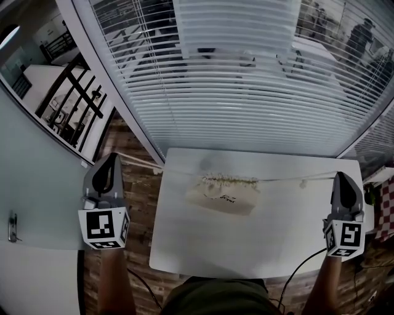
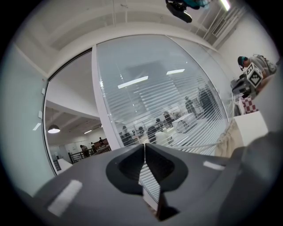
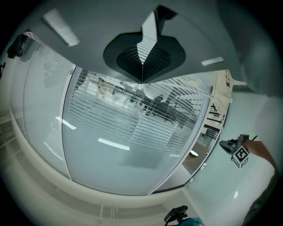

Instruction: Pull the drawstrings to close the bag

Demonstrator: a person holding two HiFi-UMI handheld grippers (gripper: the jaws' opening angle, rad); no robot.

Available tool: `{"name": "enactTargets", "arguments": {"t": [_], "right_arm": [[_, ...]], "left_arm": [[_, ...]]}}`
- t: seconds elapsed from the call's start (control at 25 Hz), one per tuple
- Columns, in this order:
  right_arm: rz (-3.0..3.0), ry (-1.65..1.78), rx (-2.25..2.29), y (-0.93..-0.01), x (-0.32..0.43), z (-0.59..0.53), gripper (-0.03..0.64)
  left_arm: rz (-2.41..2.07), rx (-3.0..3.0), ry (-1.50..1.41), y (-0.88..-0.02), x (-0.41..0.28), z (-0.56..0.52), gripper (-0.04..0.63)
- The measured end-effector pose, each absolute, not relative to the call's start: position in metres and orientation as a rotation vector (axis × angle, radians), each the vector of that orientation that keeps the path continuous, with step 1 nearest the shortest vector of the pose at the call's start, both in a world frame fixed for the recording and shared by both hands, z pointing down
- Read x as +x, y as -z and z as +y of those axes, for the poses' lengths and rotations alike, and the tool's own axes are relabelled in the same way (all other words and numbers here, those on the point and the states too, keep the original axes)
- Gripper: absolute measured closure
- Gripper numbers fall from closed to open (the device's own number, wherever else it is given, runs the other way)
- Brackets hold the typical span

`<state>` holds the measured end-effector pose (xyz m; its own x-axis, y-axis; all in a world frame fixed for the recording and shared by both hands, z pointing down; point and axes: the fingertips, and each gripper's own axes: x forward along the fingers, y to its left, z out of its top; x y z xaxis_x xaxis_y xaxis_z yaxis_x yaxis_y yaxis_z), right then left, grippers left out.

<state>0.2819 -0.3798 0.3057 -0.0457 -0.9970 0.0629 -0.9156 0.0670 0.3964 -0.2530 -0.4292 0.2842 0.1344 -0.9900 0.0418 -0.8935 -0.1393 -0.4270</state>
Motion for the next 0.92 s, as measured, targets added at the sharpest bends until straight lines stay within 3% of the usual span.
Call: {"name": "enactTargets", "arguments": {"t": [0.92], "right_arm": [[-2.037, 0.333, 1.909, -0.3116, 0.2833, -0.3730, 0.601]], "left_arm": [[1.822, -2.130, 0.489, -0.2913, -0.2492, -0.4257, 0.581]]}}
